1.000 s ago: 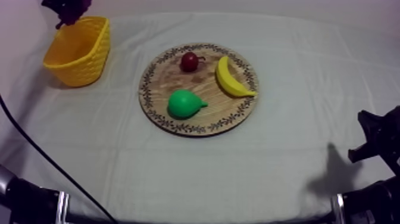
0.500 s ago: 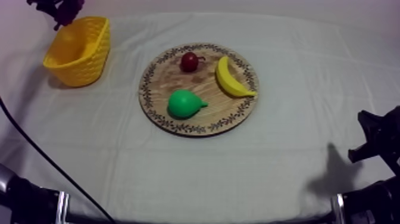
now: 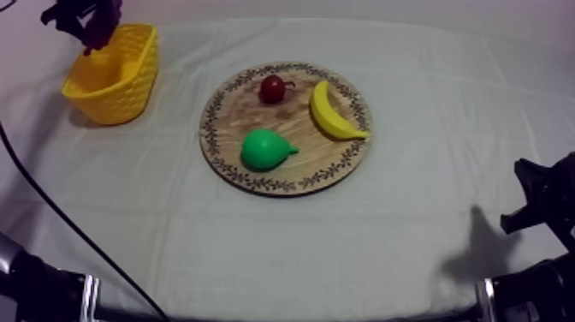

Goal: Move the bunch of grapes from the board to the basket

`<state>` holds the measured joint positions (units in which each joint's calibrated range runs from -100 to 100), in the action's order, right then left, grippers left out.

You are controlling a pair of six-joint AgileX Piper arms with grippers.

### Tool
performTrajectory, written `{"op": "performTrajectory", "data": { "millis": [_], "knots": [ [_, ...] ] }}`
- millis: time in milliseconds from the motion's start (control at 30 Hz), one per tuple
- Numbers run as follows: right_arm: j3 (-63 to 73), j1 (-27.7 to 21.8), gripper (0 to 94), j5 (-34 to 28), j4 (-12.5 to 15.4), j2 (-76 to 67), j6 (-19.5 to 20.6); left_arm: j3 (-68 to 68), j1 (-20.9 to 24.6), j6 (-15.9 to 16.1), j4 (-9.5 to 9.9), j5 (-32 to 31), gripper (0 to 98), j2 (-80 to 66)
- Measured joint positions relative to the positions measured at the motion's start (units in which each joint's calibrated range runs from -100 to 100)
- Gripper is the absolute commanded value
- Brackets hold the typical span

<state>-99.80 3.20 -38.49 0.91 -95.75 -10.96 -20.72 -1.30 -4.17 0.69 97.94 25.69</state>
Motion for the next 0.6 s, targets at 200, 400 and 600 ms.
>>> {"op": "performTrajectory", "data": {
  "millis": [200,400,600],
  "knots": [
    [0.0,0.0,0.3,0.0,0.0,0.0,0.0,1.05,0.0,0.05,0.28,-0.59,37.1,2.01],
    [0.0,0.0,0.3,0.0,0.0,0.0,0.0,1.52,0.0,0.19,0.54,-1.5,37.1,4.76],
    [0.0,0.0,0.3,0.0,0.0,0.0,0.0,1.51,0.36,0.16,0.41,-1.84,37.5,7.48]
  ]
}}
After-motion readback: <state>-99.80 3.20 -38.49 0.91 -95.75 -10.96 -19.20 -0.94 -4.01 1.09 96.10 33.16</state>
